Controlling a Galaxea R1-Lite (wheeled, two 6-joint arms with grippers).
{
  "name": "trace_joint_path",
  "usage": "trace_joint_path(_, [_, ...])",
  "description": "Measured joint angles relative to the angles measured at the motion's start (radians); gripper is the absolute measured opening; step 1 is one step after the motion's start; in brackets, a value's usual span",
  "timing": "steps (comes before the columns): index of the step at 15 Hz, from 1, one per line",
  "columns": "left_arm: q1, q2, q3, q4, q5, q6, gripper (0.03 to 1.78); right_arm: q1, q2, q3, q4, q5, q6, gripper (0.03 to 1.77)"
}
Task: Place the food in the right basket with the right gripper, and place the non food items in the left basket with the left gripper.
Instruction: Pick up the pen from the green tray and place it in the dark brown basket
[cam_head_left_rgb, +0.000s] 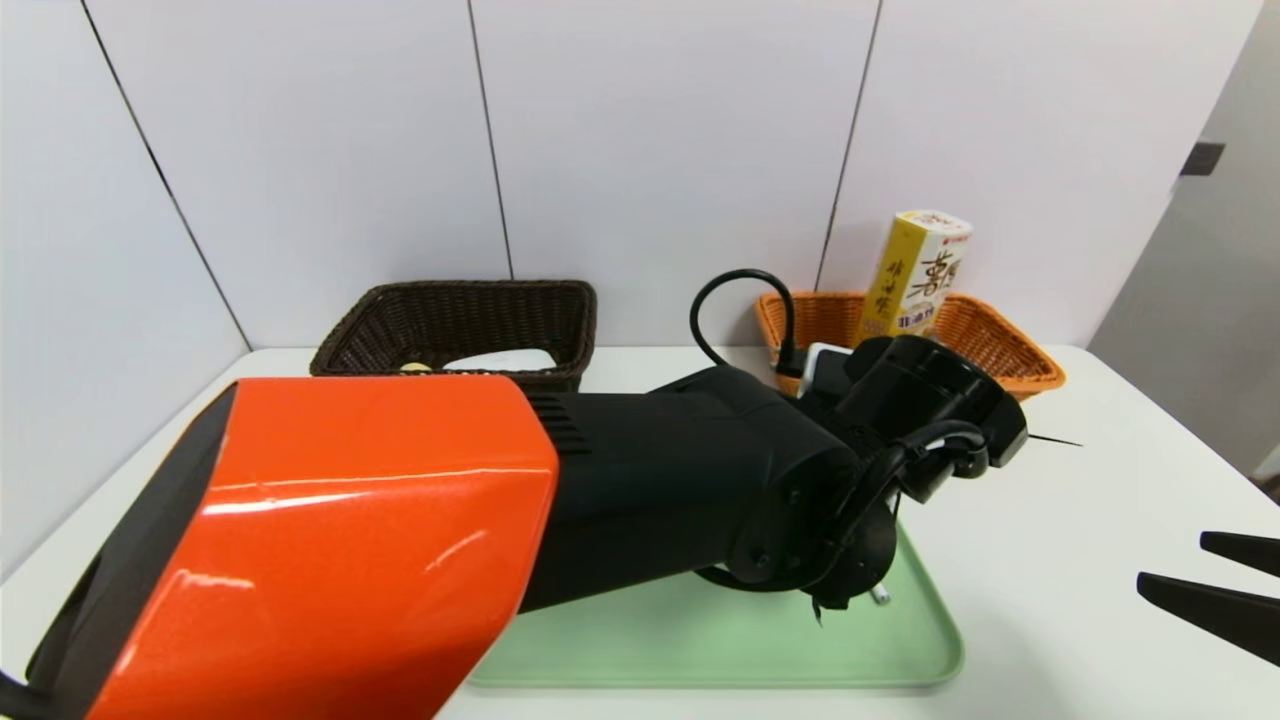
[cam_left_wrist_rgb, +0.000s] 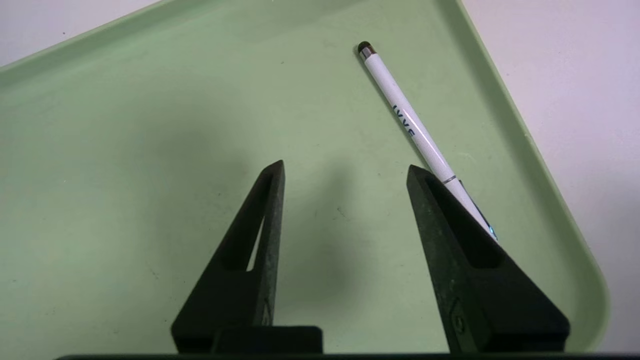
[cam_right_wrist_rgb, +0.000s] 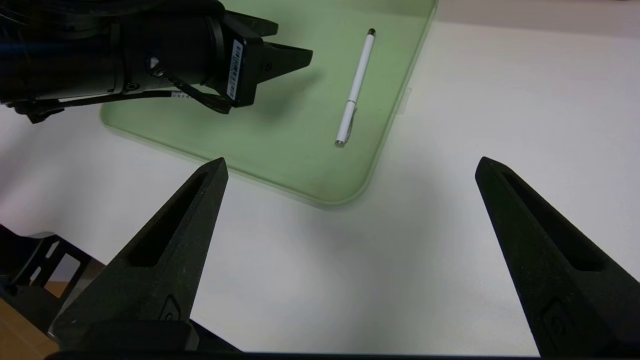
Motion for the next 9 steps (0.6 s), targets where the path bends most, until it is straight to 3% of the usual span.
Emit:
trace_joint_path(1, [-0.004,0.005,0.000,0.000,0.000,0.002,0.58,0.000,-0.006,0.002,0.000,-0.001,0.000,1.71])
trace_joint_path(2, [-0.006,0.006,0.000,0.007,-0.001,0.009,0.11,0.000,-0.011,0.002,0.000,-0.001,0.000,1.71])
trace_joint_path(3, [-0.007,0.005,0.000,0.018,-0.002,0.025,0.04,0.000,-0.016,0.002,0.001,-0.002,0.000,1.71])
trace_joint_path(6, [-0.008,0.001,0.000,0.033,-0.005,0.048,0.04,0.000,-0.025,0.002,0.001,0.000,0.000,1.71])
trace_joint_path(9, [-0.007,0.000,0.000,0.026,-0.010,0.048,0.58,0.000,-0.032,0.002,0.002,-0.001,0.000,1.71])
